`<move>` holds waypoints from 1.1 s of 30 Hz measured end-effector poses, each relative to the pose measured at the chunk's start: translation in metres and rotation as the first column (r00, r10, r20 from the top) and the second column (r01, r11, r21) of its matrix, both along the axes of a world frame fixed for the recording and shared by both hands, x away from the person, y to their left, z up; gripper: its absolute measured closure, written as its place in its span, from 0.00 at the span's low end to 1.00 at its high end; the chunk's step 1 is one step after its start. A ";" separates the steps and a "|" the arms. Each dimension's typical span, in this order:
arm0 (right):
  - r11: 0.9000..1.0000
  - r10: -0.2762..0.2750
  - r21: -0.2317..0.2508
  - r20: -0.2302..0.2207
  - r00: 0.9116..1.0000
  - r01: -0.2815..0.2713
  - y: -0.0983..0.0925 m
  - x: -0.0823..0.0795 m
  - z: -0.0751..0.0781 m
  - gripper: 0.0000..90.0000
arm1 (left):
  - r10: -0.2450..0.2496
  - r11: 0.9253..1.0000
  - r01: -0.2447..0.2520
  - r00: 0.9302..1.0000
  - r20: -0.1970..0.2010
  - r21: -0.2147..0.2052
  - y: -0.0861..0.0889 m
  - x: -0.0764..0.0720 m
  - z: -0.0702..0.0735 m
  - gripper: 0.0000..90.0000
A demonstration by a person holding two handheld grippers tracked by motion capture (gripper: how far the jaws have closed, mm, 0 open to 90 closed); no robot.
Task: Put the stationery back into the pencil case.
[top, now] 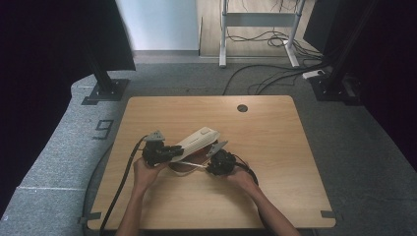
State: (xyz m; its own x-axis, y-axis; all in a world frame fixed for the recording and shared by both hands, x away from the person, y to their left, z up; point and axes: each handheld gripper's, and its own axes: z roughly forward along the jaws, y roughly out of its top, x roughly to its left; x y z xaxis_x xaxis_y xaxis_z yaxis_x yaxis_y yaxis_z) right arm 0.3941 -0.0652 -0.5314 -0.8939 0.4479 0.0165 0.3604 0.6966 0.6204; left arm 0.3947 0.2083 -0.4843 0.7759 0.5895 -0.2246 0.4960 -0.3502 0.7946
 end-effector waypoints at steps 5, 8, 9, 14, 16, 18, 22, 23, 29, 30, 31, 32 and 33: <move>0.999 -0.034 0.016 0.017 0.999 0.033 -0.002 0.009 0.001 0.85 | 0.000 1.000 0.000 1.000 -0.001 -0.001 0.000 0.000 0.000 0.85; 0.998 -0.052 0.023 0.025 0.998 0.052 -0.001 0.016 0.003 0.86 | 0.001 1.000 -0.001 1.000 -0.001 -0.001 0.000 0.000 0.000 0.85; 0.998 -0.054 0.022 0.029 0.998 0.053 0.000 0.018 0.003 0.86 | 0.000 1.000 0.000 1.000 -0.001 -0.001 0.000 0.000 0.000 0.85; 0.997 -0.072 0.018 0.050 0.996 0.072 0.003 0.026 0.005 0.86 | -0.002 1.000 0.002 1.000 -0.004 0.000 0.000 0.000 0.000 0.85; 0.996 -0.085 0.016 0.060 0.995 0.084 0.005 0.030 0.006 0.86 | -0.002 1.000 0.002 1.000 -0.005 0.000 0.000 0.000 0.000 0.84; 0.995 -0.099 0.017 0.068 0.993 0.098 0.006 0.035 0.006 0.86 | -0.004 1.000 0.004 1.000 -0.006 0.001 0.000 0.000 -0.001 0.84; 0.993 -0.116 0.034 0.064 0.991 0.114 0.004 0.038 0.006 0.82 | -0.012 1.000 0.012 1.000 -0.013 0.006 -0.002 0.000 -0.003 0.84; 0.993 -0.117 0.032 0.066 0.991 0.115 0.003 0.038 0.006 0.80 | -0.014 1.000 0.014 1.000 -0.019 0.006 -0.002 0.000 -0.003 0.83; 0.989 -0.140 0.058 0.055 0.989 0.137 -0.014 0.034 0.008 0.74 | -0.028 0.999 0.029 0.999 -0.044 0.014 -0.006 -0.001 -0.006 0.81; 0.988 -0.145 0.058 0.057 0.988 0.142 -0.017 0.033 0.009 0.72 | -0.032 0.999 0.033 0.998 -0.049 0.015 -0.007 -0.001 -0.007 0.81; 0.987 -0.149 0.062 0.054 0.987 0.146 -0.020 0.032 0.009 0.72 | -0.034 0.999 0.035 0.998 -0.052 0.016 -0.008 -0.002 -0.008 0.80; 0.987 -0.152 0.064 0.054 0.987 0.149 -0.023 0.032 0.009 0.71 | -0.038 0.999 0.039 0.998 -0.055 0.018 -0.009 -0.002 -0.009 0.80; 0.985 -0.161 0.069 0.051 0.986 0.157 -0.025 0.031 0.010 0.70 | -0.039 0.999 0.041 0.998 -0.059 0.021 -0.010 -0.003 -0.010 0.79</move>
State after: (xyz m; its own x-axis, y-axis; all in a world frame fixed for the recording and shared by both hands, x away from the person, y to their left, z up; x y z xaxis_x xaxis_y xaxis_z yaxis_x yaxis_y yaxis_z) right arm 0.4252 -0.0906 -0.5218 -0.8118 0.5839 0.0016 0.4264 0.5909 0.6848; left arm 0.3918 0.1987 -0.4942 0.7850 0.5636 -0.2573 0.5264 -0.3877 0.7567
